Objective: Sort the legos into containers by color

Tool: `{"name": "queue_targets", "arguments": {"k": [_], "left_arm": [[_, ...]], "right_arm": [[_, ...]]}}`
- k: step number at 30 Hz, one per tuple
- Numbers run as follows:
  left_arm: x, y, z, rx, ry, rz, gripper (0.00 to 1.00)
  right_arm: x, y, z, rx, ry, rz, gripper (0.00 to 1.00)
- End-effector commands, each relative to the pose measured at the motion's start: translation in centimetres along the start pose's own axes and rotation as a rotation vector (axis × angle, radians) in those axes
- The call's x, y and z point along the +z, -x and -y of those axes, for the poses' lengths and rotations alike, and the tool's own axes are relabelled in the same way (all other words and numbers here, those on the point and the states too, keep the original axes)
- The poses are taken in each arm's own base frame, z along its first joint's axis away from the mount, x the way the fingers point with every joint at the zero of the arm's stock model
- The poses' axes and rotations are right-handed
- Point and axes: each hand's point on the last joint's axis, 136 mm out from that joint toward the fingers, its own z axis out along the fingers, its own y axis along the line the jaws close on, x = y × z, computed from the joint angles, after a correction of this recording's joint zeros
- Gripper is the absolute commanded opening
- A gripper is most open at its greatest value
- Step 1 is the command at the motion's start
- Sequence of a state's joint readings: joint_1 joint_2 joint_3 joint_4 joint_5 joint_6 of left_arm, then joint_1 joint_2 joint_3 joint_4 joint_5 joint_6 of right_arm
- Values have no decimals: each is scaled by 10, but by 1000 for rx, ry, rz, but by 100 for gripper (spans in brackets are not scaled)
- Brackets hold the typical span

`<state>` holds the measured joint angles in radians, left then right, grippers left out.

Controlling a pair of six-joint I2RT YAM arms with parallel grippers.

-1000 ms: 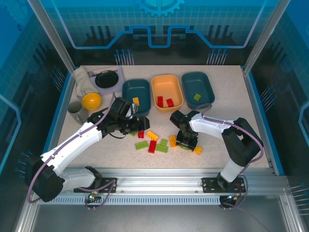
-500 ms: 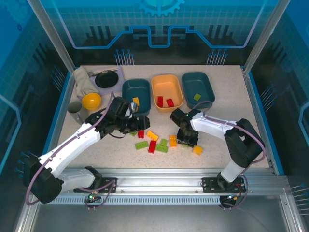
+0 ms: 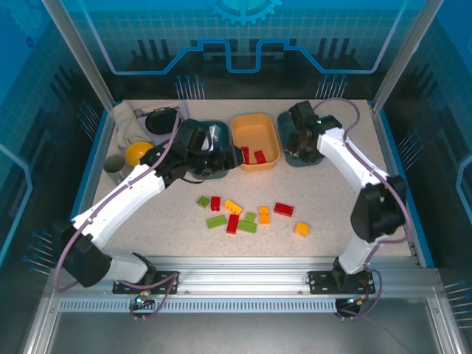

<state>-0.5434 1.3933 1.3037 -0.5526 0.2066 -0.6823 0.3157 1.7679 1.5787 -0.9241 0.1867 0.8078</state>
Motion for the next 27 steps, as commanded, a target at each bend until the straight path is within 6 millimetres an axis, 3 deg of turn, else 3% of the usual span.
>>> {"name": "queue_targets", "arguments": {"k": [1,3,8,15,22,27], "left_arm": [[6,23,12,-5,-25,38,82],[11,30,14,-4,-25,42,82],[21,41,18,-6,-25,47,82],[30,45,17,-24,-22,42,82],[32,42,15,-27,-17,29,82],[35,40,13,-29,-14,17,82]], "right_arm": [[27,25,-8,-50,18,-33,29],[44,36,-12,-43,14,-63,29],[88,42,-4,-5,-25,-155,30],[119,41,2,37,-32,-230,34],[128,43,16,93,-41,-255,52],[109,54,2,62,5,-212,58]]}}
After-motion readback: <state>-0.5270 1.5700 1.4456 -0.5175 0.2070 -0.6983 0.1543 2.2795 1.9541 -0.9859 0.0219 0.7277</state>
